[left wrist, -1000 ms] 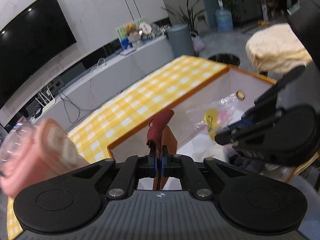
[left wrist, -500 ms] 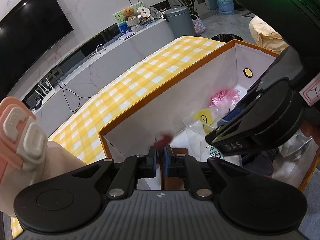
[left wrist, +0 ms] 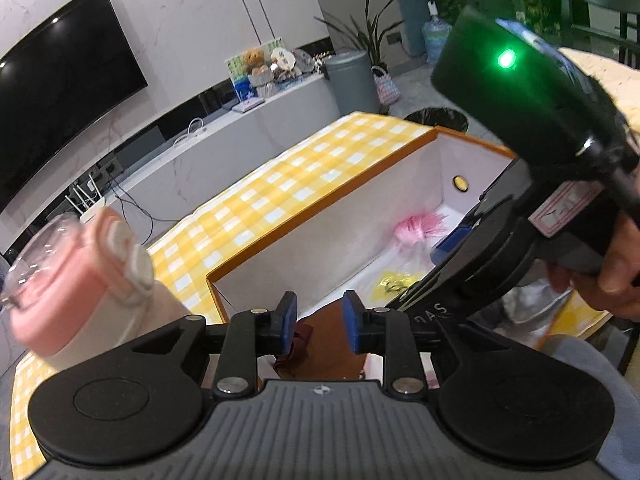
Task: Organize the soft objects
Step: 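Open both tools to drop the leather piece and plastic bag into the box, then move both open tools back toward the teal pouch and plush toy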
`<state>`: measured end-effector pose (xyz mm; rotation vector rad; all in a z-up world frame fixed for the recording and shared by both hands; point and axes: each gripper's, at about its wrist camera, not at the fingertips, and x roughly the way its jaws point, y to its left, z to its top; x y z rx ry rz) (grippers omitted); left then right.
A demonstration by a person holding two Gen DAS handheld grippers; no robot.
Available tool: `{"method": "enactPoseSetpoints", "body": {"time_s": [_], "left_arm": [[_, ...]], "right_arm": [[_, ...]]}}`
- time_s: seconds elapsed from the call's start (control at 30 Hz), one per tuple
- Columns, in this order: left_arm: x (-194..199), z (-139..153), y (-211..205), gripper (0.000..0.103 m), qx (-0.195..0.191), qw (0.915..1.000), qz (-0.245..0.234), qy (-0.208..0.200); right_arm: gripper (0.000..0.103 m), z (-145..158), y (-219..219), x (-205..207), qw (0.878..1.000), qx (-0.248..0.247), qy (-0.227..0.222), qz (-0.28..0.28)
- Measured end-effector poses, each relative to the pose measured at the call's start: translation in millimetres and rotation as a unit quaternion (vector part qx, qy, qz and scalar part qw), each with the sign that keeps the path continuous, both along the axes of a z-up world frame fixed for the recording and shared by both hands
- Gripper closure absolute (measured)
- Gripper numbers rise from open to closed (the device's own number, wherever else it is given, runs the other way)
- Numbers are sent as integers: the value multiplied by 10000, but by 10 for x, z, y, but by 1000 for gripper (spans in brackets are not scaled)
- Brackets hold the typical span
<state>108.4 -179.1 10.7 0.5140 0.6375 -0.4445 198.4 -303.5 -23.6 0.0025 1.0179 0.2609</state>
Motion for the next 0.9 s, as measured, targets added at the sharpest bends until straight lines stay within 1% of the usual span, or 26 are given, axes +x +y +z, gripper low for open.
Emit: {"method": "enactPoseSetpoints", "body": {"time_s": [0.07,0.13,0.17,0.23,0.27,0.37,0.47,0.53,0.63,0.7,0.9], "left_arm": [[-71,44,32,68,-85,9999,-41,-34],[-124,90,69,68,-164,9998,-72,-70],[-154,114,90,67,-204,9997,-80,-93],[-189,149,130,67,-282,9995,-80,-121],[-209,173,157,67,-350,9993,-77,-122],[-256,233,244,67,-582,9983,-72,-74],[-316,283,352,67,-796,9968,-62,-36],[-354,304,424,67,-916,9958,-65,-36],[-426,317,535,66,-1027,9947,-48,-52],[-467,319,625,64,-1062,9943,-23,-71],[-604,272,968,63,-1309,9912,174,-86]], "right_arm": [[35,50,11,-70,9999,-70,-71,-17],[29,107,33,-146,9998,-146,-140,-57],[24,130,42,-180,9996,-184,-183,-78],[21,182,80,-268,9991,-283,-293,-98],[21,208,104,-311,9988,-326,-348,-122],[14,272,150,-426,9975,-433,-511,-241],[13,327,217,-540,9953,-570,-684,-370],[13,358,261,-619,9946,-564,-750,-446],[13,415,333,-761,9938,-381,-950,-437],[13,451,408,-895,9920,-265,-1167,-396],[14,503,671,-1253,9830,-76,-1817,-233]]}}
